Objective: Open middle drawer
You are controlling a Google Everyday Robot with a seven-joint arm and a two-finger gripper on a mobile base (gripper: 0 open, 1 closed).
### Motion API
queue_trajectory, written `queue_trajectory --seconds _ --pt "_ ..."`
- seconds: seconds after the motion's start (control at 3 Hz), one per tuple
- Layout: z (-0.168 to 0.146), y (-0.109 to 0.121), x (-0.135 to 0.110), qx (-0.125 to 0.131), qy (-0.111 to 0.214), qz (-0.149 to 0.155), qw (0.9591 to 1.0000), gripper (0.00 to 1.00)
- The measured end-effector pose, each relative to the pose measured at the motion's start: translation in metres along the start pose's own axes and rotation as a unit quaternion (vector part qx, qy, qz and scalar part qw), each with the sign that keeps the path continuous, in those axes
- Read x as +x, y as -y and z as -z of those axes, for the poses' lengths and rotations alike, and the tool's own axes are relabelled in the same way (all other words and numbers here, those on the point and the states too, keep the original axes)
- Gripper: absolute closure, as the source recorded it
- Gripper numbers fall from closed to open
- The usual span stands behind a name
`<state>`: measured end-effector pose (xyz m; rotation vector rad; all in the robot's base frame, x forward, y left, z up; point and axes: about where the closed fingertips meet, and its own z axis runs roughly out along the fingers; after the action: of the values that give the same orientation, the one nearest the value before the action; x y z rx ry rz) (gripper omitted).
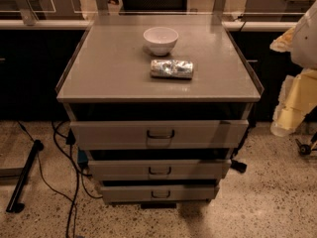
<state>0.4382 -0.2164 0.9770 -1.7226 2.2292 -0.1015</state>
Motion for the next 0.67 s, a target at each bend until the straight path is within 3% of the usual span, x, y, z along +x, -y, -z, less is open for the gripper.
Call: queue_trajectory --seconds 0.67 --pt "-0.04 -0.026 0.008 -0.012 0.01 -0.006 0.9999 0.0"
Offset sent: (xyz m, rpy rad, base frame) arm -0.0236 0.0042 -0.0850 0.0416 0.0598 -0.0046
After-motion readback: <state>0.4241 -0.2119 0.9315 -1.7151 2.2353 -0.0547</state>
